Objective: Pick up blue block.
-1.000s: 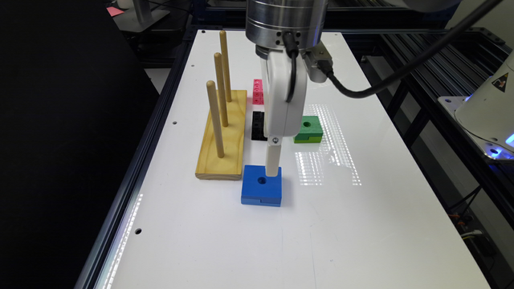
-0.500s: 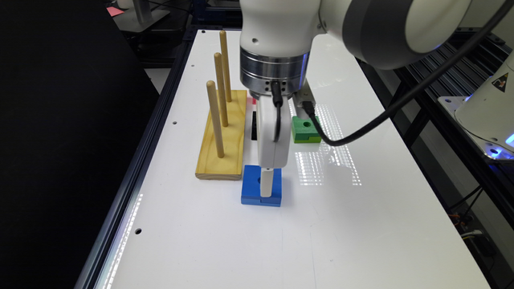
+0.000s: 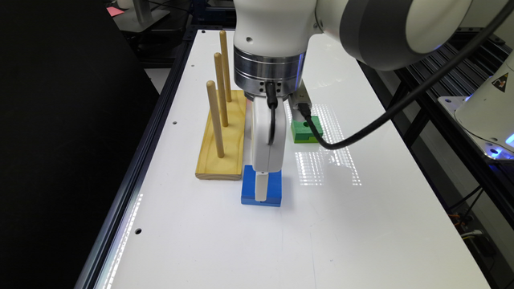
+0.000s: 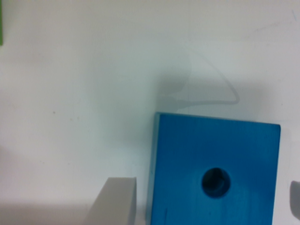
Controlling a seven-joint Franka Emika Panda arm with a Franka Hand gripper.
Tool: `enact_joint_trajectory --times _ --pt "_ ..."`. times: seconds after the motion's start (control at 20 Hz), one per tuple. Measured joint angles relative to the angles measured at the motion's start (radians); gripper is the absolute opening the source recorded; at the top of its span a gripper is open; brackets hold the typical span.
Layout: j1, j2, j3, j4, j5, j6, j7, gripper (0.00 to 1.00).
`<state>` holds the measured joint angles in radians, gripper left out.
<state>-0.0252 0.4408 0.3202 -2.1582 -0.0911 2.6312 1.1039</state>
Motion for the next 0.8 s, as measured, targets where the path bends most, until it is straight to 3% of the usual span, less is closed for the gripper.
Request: enact_joint_trajectory --times 0.5,0.7,0.8 --pt "0.004 0.014 -0.002 0.001 -0.0005 0.003 0.001 1.0" --pt "0.005 0.067 -0.01 0.009 -0.0136 0.039 0.002 1.0" --pt "0.007 0.074 -0.012 0.022 -0.017 0.036 0.004 1.0"
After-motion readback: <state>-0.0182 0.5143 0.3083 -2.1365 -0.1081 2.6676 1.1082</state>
